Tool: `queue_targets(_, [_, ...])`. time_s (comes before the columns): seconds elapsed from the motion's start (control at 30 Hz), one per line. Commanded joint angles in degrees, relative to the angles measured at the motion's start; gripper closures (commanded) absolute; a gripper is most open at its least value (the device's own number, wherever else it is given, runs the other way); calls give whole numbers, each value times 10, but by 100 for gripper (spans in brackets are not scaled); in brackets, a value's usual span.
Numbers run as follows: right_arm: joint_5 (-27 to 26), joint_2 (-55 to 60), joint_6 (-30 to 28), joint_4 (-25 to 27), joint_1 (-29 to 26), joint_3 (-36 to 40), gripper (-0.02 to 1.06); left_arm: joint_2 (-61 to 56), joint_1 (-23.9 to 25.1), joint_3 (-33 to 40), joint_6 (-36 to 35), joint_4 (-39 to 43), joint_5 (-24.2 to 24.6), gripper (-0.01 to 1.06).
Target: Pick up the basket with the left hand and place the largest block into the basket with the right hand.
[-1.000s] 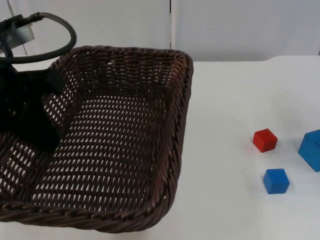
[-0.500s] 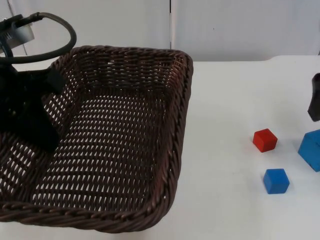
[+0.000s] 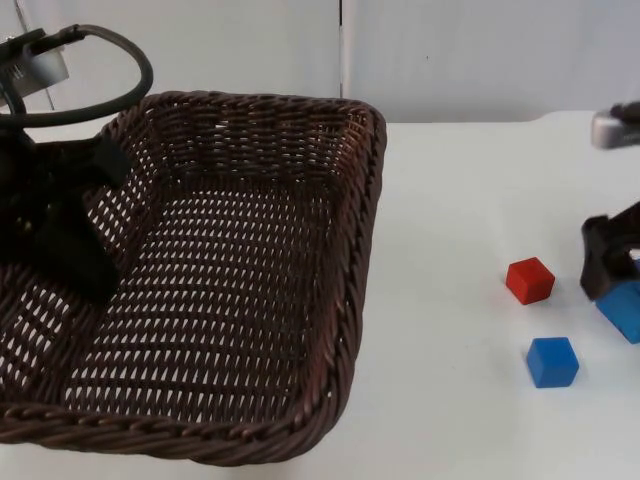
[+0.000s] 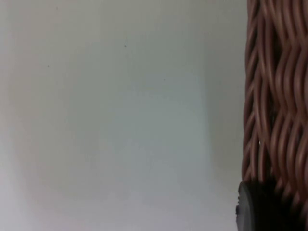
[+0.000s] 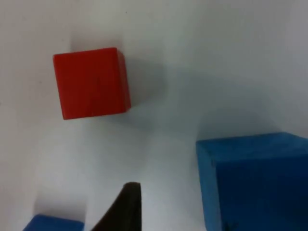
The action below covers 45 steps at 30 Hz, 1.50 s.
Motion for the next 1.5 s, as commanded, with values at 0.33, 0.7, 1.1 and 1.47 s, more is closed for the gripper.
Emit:
queue_targets(0.33, [-42,47,5,-6,1,-4,0,-9,-2,-1,4,-14,-5,105])
queue_targets(0.7, [-37,50,25,-31,1,-4,36,-9,-2,-1,4,-14,-5,105])
queue_targets(1.1, [-3,-23,25,-28,2,-4,105,-9,-2,-1,4,-14,-5,105])
queue_targets(1.47, [90,-208,26,-28,2,-4,105,-9,-2,-1,6,-14,-6,105])
